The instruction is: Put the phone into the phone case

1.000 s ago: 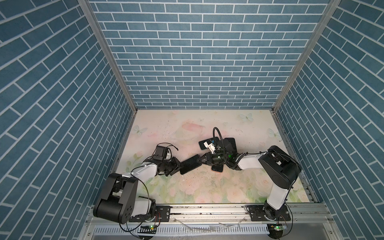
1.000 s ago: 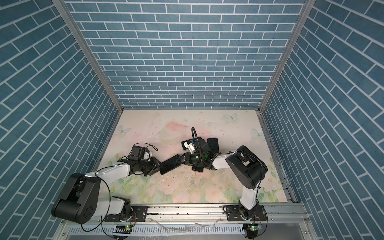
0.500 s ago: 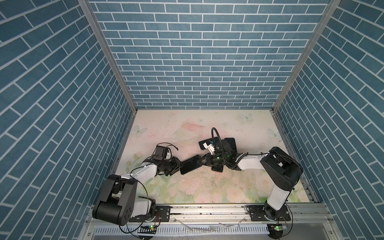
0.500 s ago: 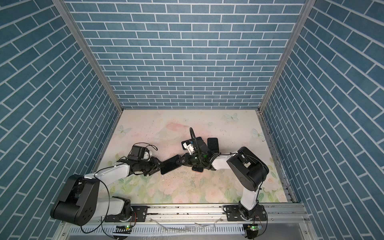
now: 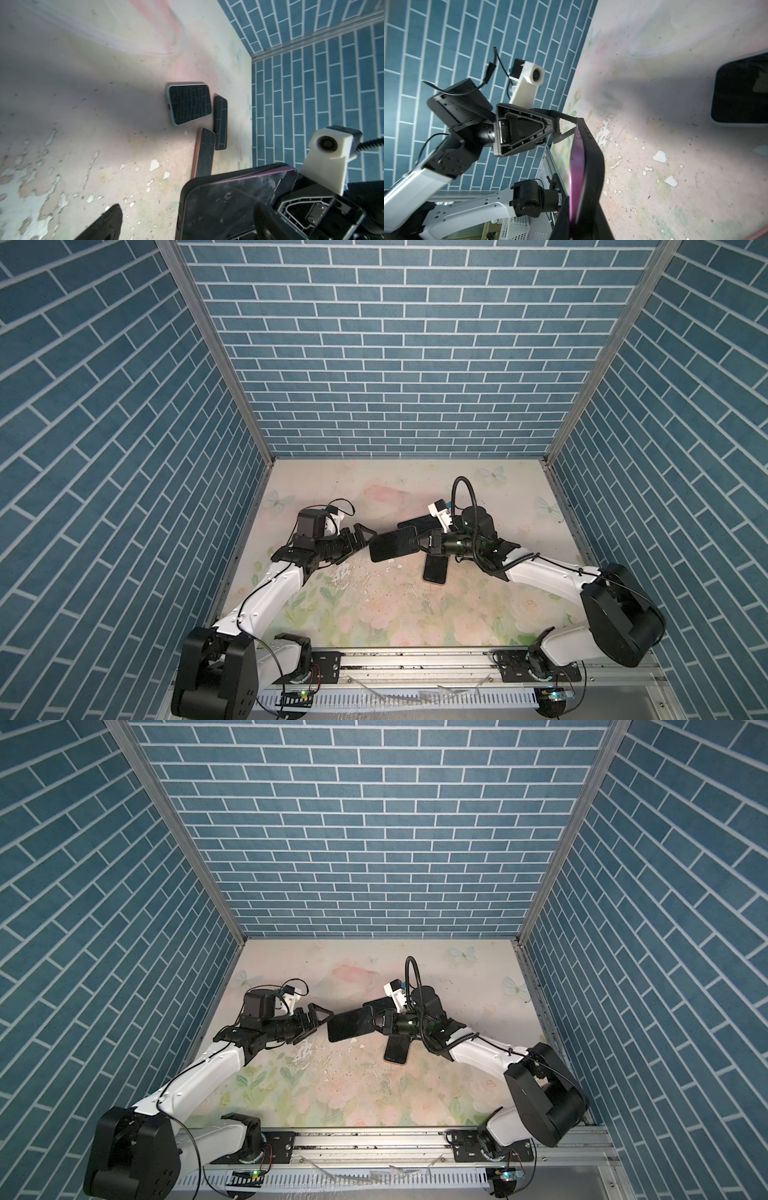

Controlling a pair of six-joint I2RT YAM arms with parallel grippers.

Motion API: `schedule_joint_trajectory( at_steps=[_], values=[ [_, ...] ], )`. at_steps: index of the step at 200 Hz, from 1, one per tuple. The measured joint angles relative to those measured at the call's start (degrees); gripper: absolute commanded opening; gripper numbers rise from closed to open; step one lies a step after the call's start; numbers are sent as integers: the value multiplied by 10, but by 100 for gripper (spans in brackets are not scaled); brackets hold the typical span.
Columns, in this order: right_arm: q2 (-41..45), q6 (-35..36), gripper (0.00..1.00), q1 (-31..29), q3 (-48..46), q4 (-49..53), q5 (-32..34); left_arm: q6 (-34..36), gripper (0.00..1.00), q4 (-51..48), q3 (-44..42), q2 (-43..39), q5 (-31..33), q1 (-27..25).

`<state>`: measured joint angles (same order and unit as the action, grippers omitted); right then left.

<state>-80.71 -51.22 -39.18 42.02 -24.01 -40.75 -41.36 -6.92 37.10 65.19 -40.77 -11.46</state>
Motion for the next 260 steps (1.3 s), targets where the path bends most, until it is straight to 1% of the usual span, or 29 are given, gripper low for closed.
schedule_joint_trajectory(
  at_steps=[28, 52, 84, 115, 132, 171, 201, 213, 220, 238, 260],
  values=[
    [47, -7, 0, 12, 0, 0, -10, -20, 100, 50, 0, -6, -50, 0],
    [73, -16, 0, 18, 0, -1, -11, -57, 100, 117, -2, -6, -89, 0],
    [76, -54, 0, 20, -6, -35, -17, -90, 99, 193, -3, -7, -130, -7],
    [65, -99, 0, 20, -18, -94, -30, -99, 94, 231, -3, -6, -160, -35],
    [60, -116, 0, 20, -24, -119, -34, -108, 85, 247, -3, -5, -165, -47],
    [51, -135, 0, 20, -27, -152, -39, -151, 57, 304, -7, -3, -159, -56],
    [51, -139, 0, 20, -27, -177, -45, -180, 27, 333, -13, 0, -154, -62],
    [49, -146, 5, 21, -28, -180, -45, -189, 22, 346, -14, 0, -156, -62],
    [47, -148, 8, 23, -28, -185, -46, -194, 17, 352, -14, -2, -155, -63],
    [39, -155, 20, 28, -30, -195, -48, -214, 5, 368, -13, -3, -160, -63],
    [28, -159, 30, 29, -30, -212, -43, -219, 2, 375, -13, -9, -155, -68]
  ],
)
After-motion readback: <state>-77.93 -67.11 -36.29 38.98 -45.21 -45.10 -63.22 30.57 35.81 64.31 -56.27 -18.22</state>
